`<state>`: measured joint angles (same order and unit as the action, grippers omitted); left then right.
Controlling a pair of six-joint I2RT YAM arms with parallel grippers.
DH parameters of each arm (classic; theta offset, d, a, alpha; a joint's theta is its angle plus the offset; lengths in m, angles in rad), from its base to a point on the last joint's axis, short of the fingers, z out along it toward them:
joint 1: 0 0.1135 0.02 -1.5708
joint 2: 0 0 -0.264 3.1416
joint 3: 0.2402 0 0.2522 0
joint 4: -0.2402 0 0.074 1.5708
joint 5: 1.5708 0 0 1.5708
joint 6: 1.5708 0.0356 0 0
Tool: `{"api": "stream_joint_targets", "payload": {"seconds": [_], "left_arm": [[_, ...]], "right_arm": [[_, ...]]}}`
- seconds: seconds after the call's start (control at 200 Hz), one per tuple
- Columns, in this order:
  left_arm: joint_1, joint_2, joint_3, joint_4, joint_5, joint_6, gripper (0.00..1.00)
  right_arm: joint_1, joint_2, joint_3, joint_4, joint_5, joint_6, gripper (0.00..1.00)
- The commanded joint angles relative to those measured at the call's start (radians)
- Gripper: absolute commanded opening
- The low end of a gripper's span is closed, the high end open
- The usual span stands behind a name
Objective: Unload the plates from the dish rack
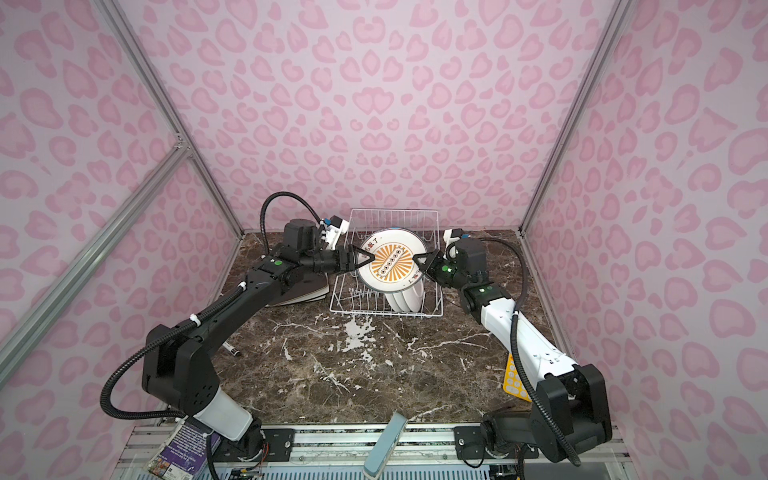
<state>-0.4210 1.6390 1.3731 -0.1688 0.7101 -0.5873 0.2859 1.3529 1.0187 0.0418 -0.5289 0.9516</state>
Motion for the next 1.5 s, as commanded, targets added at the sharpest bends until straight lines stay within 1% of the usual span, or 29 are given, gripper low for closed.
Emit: {"api": "stream_joint_targets", "payload": {"seconds": [0.0,0.125,0.235,0.355,0.43,0.5,0.515,0.635,0.755,0.845,0.975,1.06,1.135,1.24,1.35,1.42,1.495], "left_arm": [[0.002,0.022,0.016,0.039,0.049,-0.033,0.71],[0.001,0.037,0.015,0.066,0.070,-0.061,0.56],[0.000,0.043,0.019,0.069,0.078,-0.067,0.53],[0.001,0.050,0.023,0.064,0.086,-0.070,0.43],[0.000,0.059,0.029,0.065,0.098,-0.080,0.39],[-0.002,0.061,0.032,0.070,0.100,-0.082,0.38],[-0.003,0.061,0.033,0.071,0.099,-0.082,0.33],[-0.003,0.065,0.033,0.074,0.095,-0.091,0.22],[-0.004,0.062,0.027,0.081,0.091,-0.098,0.14],[-0.002,0.062,0.027,0.077,0.092,-0.103,0.04],[-0.004,0.061,0.023,0.084,0.089,-0.109,0.03],[-0.003,0.060,0.023,0.078,0.070,-0.113,0.03],[-0.001,0.045,0.011,0.084,0.035,-0.117,0.03],[0.001,0.037,0.012,0.091,0.034,-0.120,0.04],[0.000,0.026,0.013,0.094,0.030,-0.118,0.04],[0.002,0.017,0.017,0.088,0.023,-0.107,0.04],[0.002,0.013,0.026,0.083,0.020,-0.106,0.04]], "right_arm": [[-0.002,0.014,0.001,0.092,-0.036,0.024,0.00],[-0.001,0.026,0.002,0.095,-0.046,0.029,0.00],[-0.001,0.034,0.000,0.097,-0.051,0.028,0.00],[-0.002,0.047,0.007,0.095,-0.063,0.030,0.00],[-0.002,0.051,0.009,0.093,-0.074,0.030,0.00],[-0.001,0.054,0.007,0.093,-0.077,0.030,0.00],[-0.001,0.053,0.007,0.093,-0.077,0.030,0.00],[-0.001,0.050,0.002,0.088,-0.081,0.029,0.00],[-0.001,0.048,0.003,0.078,-0.075,0.019,0.00],[-0.001,0.048,0.003,0.078,-0.078,0.025,0.02],[-0.002,0.048,0.002,0.066,-0.073,0.021,0.04],[-0.002,0.046,0.002,0.063,-0.073,0.024,0.10],[-0.002,0.042,0.004,0.060,-0.064,0.015,0.11],[-0.002,0.024,0.003,0.036,-0.035,-0.013,0.15],[-0.002,-0.002,0.000,0.020,-0.008,-0.049,0.25],[-0.002,-0.018,-0.002,0.011,0.014,-0.072,0.29],[-0.002,-0.037,-0.005,0.008,0.026,-0.091,0.38]]}}
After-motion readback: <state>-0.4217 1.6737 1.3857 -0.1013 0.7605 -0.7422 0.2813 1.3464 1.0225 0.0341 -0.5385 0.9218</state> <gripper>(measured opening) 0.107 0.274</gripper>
